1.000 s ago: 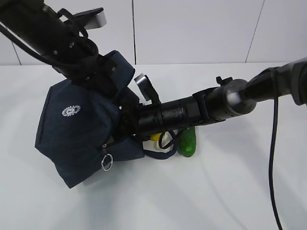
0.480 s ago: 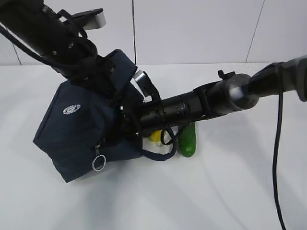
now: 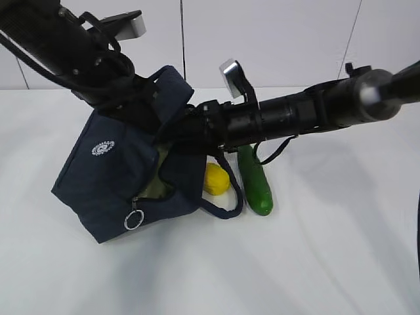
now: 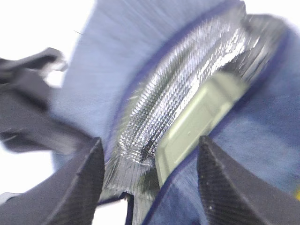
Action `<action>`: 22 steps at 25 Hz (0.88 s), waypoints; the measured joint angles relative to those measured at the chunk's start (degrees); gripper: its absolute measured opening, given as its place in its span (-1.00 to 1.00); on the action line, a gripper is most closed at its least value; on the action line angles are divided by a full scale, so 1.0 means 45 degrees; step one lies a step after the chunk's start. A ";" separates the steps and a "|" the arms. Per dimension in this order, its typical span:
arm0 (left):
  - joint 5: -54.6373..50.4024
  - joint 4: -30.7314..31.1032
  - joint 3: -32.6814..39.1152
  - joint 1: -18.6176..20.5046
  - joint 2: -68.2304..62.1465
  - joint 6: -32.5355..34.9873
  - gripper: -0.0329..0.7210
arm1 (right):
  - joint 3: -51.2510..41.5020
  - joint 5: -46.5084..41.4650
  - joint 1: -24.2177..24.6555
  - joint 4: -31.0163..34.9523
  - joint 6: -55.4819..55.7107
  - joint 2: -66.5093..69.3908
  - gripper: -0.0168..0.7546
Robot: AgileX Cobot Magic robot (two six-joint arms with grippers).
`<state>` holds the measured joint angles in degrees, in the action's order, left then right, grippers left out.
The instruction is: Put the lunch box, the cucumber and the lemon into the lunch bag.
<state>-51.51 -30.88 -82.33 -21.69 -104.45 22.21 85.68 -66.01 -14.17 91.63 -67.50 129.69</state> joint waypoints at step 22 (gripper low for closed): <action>-0.0257 0.0027 0.0000 0.0723 0.0000 -0.0022 -0.87 | 0.0000 0.0786 0.1535 -0.6289 0.3208 -0.2753 0.26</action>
<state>-52.66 -30.76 -82.33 -18.44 -104.45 22.11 85.68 -62.47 -7.26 63.33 -53.07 117.30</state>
